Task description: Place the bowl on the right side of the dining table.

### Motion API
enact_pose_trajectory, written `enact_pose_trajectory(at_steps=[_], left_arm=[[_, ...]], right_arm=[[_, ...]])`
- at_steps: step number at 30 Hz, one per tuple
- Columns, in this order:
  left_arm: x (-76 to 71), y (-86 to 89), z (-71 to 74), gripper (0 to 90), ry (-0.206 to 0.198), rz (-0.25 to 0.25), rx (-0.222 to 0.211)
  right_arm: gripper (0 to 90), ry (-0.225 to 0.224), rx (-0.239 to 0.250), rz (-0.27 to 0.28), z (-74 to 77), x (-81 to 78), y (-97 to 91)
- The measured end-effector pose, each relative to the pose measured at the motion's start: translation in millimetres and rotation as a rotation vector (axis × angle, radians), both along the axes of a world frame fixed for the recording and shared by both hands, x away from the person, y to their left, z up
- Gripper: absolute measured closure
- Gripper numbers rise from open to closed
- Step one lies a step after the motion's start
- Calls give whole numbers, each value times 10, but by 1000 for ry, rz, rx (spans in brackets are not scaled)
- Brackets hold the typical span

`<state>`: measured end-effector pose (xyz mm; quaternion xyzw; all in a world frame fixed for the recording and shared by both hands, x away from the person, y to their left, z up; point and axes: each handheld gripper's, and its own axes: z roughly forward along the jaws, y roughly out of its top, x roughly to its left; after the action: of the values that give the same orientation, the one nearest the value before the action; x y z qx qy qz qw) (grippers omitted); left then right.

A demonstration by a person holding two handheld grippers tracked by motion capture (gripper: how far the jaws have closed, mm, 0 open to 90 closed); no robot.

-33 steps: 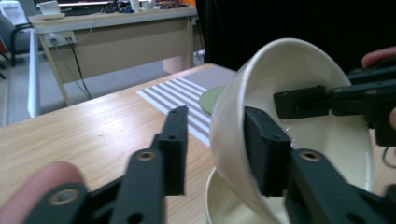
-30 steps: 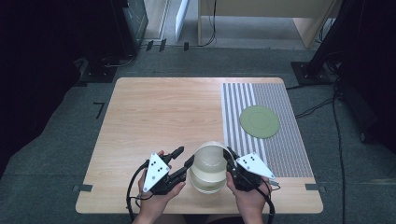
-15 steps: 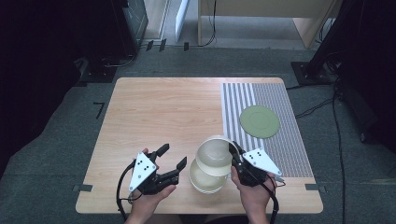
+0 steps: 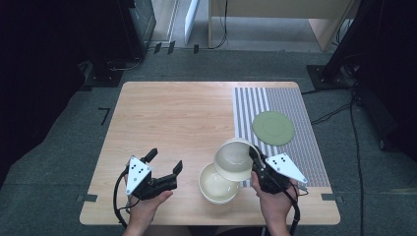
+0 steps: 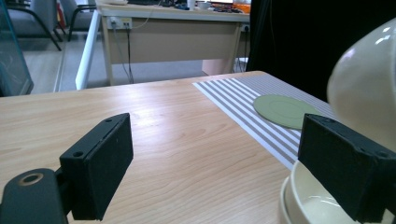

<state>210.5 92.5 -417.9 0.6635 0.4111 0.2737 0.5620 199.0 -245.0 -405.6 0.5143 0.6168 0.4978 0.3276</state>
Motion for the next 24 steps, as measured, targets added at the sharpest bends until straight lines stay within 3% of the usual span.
enact_pose_trajectory(at_steps=[17, 20, 24], left_arm=[[4, 383, -113, 102, -16, 117, 5], [-21, 462, -165, 103, -12, 135, -8], [-58, 557, -254, 103, -4, 146, 14]], right_arm=[[847, -3, 12, -23, 36, 29, -139], [847, -2, 18, -32, 49, 25, -168], [847, -3, 18, -38, 61, 27, -199]])
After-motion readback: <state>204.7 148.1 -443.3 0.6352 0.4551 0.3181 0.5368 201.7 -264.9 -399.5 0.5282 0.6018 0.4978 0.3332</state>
